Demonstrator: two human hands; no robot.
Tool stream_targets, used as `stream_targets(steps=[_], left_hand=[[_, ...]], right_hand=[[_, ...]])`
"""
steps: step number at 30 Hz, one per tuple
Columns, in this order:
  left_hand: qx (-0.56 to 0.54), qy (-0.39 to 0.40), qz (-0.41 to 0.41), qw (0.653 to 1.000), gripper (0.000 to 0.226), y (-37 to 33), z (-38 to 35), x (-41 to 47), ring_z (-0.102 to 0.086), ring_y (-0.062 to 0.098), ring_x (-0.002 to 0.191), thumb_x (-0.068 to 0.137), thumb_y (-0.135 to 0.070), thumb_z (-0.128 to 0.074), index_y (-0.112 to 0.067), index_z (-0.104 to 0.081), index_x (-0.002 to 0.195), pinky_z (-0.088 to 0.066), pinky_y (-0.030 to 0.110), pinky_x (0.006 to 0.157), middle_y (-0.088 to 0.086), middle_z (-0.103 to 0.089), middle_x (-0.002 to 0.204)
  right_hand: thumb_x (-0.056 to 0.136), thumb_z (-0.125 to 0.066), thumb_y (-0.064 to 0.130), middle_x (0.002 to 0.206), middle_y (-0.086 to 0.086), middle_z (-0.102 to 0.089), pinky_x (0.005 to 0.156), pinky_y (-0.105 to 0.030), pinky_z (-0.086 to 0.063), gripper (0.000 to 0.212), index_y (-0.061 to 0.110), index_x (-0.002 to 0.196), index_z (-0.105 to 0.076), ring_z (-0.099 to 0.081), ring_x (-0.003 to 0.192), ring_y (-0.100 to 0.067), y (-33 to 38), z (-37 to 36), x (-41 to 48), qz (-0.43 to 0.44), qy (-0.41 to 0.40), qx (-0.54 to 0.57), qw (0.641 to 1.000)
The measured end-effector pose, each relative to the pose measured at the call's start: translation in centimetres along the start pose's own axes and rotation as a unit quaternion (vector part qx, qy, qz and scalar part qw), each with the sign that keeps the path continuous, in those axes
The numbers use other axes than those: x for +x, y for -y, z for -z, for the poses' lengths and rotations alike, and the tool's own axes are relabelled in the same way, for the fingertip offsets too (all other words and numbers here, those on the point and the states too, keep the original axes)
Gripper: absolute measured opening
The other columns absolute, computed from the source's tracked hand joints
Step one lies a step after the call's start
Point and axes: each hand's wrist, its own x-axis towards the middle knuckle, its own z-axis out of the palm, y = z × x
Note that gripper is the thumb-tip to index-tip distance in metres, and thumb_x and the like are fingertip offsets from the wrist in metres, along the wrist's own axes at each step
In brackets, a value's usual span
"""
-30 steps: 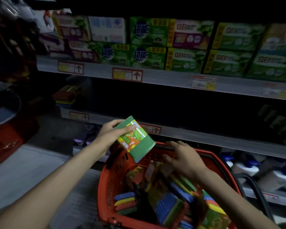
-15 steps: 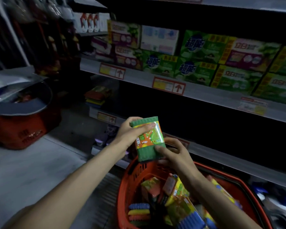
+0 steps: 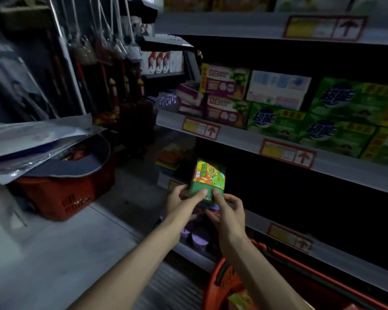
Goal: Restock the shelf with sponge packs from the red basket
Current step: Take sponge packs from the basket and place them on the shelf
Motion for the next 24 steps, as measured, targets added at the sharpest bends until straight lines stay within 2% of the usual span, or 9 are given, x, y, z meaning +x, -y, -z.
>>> stream_targets(steps=[3,6,8,13,15,17,20,23,24], left_hand=[[-0.025,-0.045,-0.012,0.999,0.038,0.1,0.2,3.2,-0.073,0.018,0.095,0.079,-0.023,-0.087,-0.018,-0.061,0.106,-0.061,0.043,0.089,0.003,-0.074,0.105],[-0.054,-0.089,-0.026,0.994,0.037,0.4,0.2,5.9,-0.072,0.016,0.083,0.077,-0.018,-0.089,-0.014,-0.059,0.099,-0.06,0.031,0.072,0.007,-0.073,0.098],[-0.046,-0.107,-0.044,0.992,0.034,0.3,0.2,7.5,-0.071,0.016,0.081,0.079,-0.02,-0.087,-0.015,-0.06,0.098,-0.058,0.027,0.067,0.007,-0.072,0.096],[0.049,-0.122,-0.061,0.989,0.033,-0.1,0.3,10.3,-0.068,0.019,0.096,0.087,-0.042,-0.077,-0.023,-0.065,0.112,-0.059,0.038,0.082,-0.003,-0.068,0.108],[0.072,-0.115,-0.061,0.989,0.035,0.0,0.4,10.8,-0.067,0.021,0.106,0.094,-0.043,-0.068,-0.024,-0.065,0.124,-0.056,0.037,0.085,-0.002,-0.068,0.123],[0.099,-0.117,-0.06,0.986,0.041,0.1,0.6,11.2,-0.062,0.022,0.12,0.099,-0.035,-0.063,-0.023,-0.06,0.137,-0.053,0.038,0.093,0.0,-0.064,0.135],[0.096,-0.121,-0.053,0.987,0.046,0.6,0.6,11.8,-0.058,0.024,0.129,0.101,-0.022,-0.06,-0.018,-0.054,0.146,-0.05,0.038,0.101,0.004,-0.059,0.145],[0.089,-0.128,-0.045,0.987,0.048,0.8,0.5,12.0,-0.057,0.024,0.131,0.101,-0.017,-0.059,-0.015,-0.051,0.148,-0.049,0.036,0.101,0.006,-0.057,0.147],[0.083,-0.132,-0.043,0.987,0.048,0.7,0.6,12.1,-0.057,0.024,0.132,0.101,-0.016,-0.059,-0.014,-0.051,0.148,-0.048,0.035,0.1,0.006,-0.057,0.147]], right_hand=[[0.089,-0.078,0.035,0.103,-0.006,-0.072,0.086,-0.047,-0.062,0.028,0.018,0.106,-0.063,-0.073,0.093,-0.025,-1.2,-1.5,1.7,0.04,-0.015,-0.099,0.994],[0.092,-0.075,0.034,0.104,-0.004,-0.073,0.096,-0.05,-0.057,0.031,0.017,0.117,-0.068,-0.071,0.095,-0.018,-1.8,-2.9,3.3,0.065,-0.016,-0.154,0.986],[0.095,-0.072,0.031,0.115,-0.005,-0.071,0.101,-0.049,-0.054,0.039,0.013,0.128,-0.065,-0.068,0.105,-0.02,-2.2,-4.0,4.3,0.075,-0.028,-0.182,0.98],[0.1,-0.062,0.02,0.132,-0.002,-0.06,0.109,-0.044,-0.048,0.053,0.01,0.15,-0.048,-0.059,0.122,-0.02,-3.0,-6.0,6.4,0.095,-0.03,-0.194,0.976],[0.1,-0.06,0.02,0.137,-0.006,-0.061,0.104,-0.044,-0.052,0.055,0.013,0.152,-0.045,-0.063,0.115,-0.021,-3.0,-6.4,7.0,0.106,-0.032,-0.213,0.971],[0.101,-0.059,0.018,0.128,-0.006,-0.066,0.094,-0.042,-0.056,0.054,0.014,0.153,-0.045,-0.067,0.102,-0.023,-2.8,-6.7,7.4,0.115,-0.03,-0.227,0.967],[0.101,-0.057,0.016,0.127,-0.006,-0.067,0.094,-0.042,-0.055,0.052,0.014,0.152,-0.046,-0.067,0.107,-0.024,-2.7,-7.0,7.6,0.123,-0.03,-0.246,0.961],[0.103,-0.055,0.013,0.086,0.005,-0.065,0.065,-0.034,-0.05,0.048,0.012,0.15,-0.048,-0.063,0.07,-0.018,-2.4,-7.1,7.9,0.118,-0.033,-0.264,0.957],[0.103,-0.054,0.013,0.079,0.007,-0.06,0.063,-0.034,-0.049,0.047,0.011,0.15,-0.049,-0.061,0.066,-0.016,-2.2,-7.1,7.8,0.115,-0.035,-0.269,0.956]])
